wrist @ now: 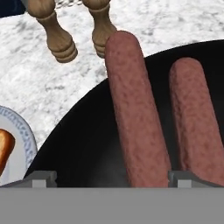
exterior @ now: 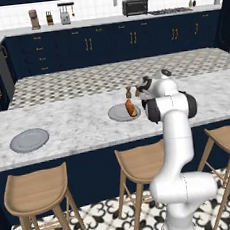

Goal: Place one bun and one sausage from the bowl on each plate.

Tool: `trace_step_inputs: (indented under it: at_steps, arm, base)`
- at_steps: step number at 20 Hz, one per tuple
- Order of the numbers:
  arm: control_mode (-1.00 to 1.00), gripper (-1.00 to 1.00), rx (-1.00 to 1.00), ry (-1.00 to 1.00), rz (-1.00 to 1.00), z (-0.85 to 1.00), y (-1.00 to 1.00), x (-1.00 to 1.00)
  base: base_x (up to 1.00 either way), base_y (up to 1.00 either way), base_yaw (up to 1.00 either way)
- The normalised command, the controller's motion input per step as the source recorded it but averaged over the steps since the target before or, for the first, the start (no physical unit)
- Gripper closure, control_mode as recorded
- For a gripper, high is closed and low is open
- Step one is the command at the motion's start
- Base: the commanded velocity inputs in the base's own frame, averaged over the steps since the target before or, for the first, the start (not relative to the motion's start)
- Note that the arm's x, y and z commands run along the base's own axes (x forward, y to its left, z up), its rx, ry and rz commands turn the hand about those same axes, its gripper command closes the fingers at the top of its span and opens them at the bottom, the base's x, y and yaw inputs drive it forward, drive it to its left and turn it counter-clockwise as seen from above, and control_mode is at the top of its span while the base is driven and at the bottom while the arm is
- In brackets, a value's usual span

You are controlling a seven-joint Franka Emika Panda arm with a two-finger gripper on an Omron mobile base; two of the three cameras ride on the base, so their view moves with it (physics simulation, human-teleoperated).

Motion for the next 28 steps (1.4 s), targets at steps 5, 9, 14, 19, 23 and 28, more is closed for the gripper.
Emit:
trace_step_inputs:
  at_steps: [5,9,14,19,23,28]
  arm:
    - [-1.00,-1.00,0.00,0.00,0.02,-0.45,-0.12,0.00]
    - [-1.00,-1.00,-0.02,0.00,0.00,-0.54,0.42,-0.03]
    - [-1.00,-1.00,-0.03,0.00,0.01,-0.49,0.47,-0.10]
    - [-1.00,-1.00,0.00,0.00,0.01,-0.40,0.19,-0.13]
    - [-1.00,-1.00,0.00,0.00,0.02,-0.49,-0.01,0.00]
    - [-1.00,-1.00,0.00,0.00,0.00,-0.23,-0.03,0.03]
  base:
    - [0.00,0.00,0.00]
    - [0.00,0.00,0.00]
    - [0.00,0.00,0.00]
    - [0.00,0.00,0.00]
    - [0.00,0.00,0.00]
    - [0.00,0.00,0.00]
